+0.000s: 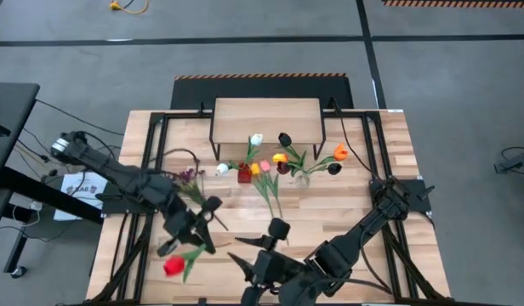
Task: Pick and place flowers into a vace then onto a shelf
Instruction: Put the red flower into the transparent vase
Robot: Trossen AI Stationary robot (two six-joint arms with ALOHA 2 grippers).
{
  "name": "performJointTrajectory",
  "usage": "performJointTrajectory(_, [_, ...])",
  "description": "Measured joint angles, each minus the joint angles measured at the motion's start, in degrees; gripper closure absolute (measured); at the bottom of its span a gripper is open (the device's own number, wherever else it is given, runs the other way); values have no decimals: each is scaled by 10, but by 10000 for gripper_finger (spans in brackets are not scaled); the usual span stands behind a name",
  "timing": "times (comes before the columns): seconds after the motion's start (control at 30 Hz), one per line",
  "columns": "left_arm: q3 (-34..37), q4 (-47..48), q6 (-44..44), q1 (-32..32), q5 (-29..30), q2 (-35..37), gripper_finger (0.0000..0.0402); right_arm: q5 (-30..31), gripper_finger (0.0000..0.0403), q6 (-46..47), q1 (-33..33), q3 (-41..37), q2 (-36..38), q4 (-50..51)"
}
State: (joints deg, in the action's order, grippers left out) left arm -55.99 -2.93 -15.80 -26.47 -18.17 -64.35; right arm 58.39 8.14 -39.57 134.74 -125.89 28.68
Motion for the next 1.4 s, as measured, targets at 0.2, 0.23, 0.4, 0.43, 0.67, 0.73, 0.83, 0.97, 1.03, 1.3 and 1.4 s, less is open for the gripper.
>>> performJointTrajectory(0.2, [0,-39,-39,-32,50,-33,401,-29,233,-68,-2,0,0,-26])
performJointTrajectory(0.23, [0,-45,-46,-32,60,-39,401,-30,231,-77,-2,0,0,-26])
performJointTrajectory(0.4, [0,-57,-76,-26,81,-58,401,-67,218,-139,9,0,0,-23])
performJointTrajectory(0.43, [0,-58,-76,-24,75,-60,401,-77,217,-148,12,0,0,-23])
performJointTrajectory(0.67, [0,-59,-72,-12,47,-61,401,-113,220,-172,40,0,0,3])
performJointTrajectory(0.73, [-2,-56,-72,-11,45,-61,401,-134,222,-172,49,0,0,11])
performJointTrajectory(0.83, [-4,-54,-72,-11,46,-61,401,-181,222,-172,61,0,0,11])
performJointTrajectory(0.97, [-4,-53,-72,-8,49,-61,401,-205,218,-173,67,0,0,15])
performJointTrajectory(1.03, [-4,-50,-72,-8,51,-61,401,-207,218,-176,67,0,0,21])
performJointTrajectory(1.3, [-5,-46,-73,-5,70,-61,401,-206,227,-193,59,0,0,29])
performJointTrajectory(1.4, [-5,-52,-73,-3,91,-61,401,-212,233,-193,65,0,0,27])
